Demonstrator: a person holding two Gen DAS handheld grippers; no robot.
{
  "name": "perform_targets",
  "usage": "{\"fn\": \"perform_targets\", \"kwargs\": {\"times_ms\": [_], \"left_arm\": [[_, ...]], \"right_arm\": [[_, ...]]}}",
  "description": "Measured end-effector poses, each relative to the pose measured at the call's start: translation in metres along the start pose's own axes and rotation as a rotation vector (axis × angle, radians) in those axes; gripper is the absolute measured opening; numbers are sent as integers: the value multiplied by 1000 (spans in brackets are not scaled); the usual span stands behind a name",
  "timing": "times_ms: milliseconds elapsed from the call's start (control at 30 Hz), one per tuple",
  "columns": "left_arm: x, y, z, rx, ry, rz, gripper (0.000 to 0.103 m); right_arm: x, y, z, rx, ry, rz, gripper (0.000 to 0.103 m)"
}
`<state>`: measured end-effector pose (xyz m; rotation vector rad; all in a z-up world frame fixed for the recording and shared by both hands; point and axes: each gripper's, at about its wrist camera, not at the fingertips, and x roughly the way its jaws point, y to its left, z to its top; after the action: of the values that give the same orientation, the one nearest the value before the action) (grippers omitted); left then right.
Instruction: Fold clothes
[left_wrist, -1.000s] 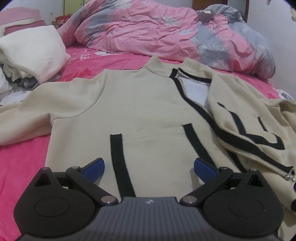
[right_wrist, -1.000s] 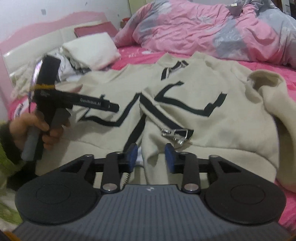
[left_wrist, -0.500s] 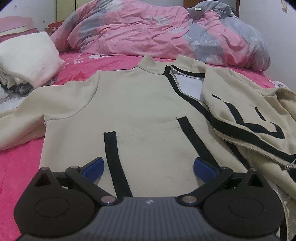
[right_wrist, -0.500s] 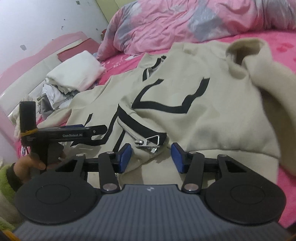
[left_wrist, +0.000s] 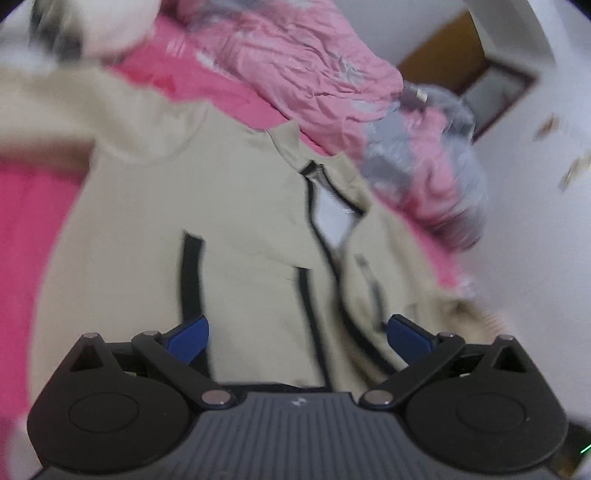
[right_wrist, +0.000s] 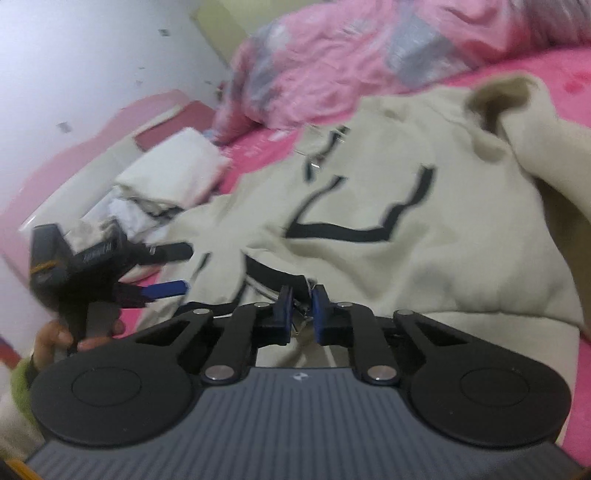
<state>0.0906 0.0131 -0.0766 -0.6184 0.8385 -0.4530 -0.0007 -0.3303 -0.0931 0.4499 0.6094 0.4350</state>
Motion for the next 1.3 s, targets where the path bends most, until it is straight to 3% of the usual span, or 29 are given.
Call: {"fn": "perform_targets", "kwargs": {"times_ms": [67,167,333,400,467,567,667,767,800,900,967,1133,1233,1300], "left_arm": [[1,7,0,-71,37,-103,101],[8,5,-4,-82,80,-179,98],[26,-8,-16,-13,156,-168,85],[31,-11,-21,10,175,-153,80],[34,-15,-24,36,183,-137,76],[34,-20,-25,71,187,-116,69],[29,-24,-28,118,186,-97,66],[15,-35,-39,241,171,-63,66],[9,-42,-45,309,158,-47,67],[-11,-68,-74,581,101,15,68],[-22,-85,-96,766,50,46,74],[-20,-115,-153,1143,-63,179,74],[-8,-122,-173,1253,-97,256,62],[1,-121,-176,1260,-93,304,54]], "right_arm": [[-6,10,-3,-51,-1,44,9],[-10,27,-11,-127,30,116,9],[-9,43,-28,-152,122,220,11],[-15,42,-33,-122,125,221,12],[-23,36,-36,-65,123,215,13],[-38,16,-42,86,101,180,27],[-54,-12,-59,327,64,160,39],[-60,-39,-79,557,32,130,43],[-61,-47,-85,630,14,123,43],[-61,-63,-98,815,-78,207,44],[-63,-66,-100,865,-134,239,44],[-65,-72,-107,946,-170,206,41],[-68,-72,-108,968,-193,199,41],[-73,-67,-105,927,-211,161,42]]}}
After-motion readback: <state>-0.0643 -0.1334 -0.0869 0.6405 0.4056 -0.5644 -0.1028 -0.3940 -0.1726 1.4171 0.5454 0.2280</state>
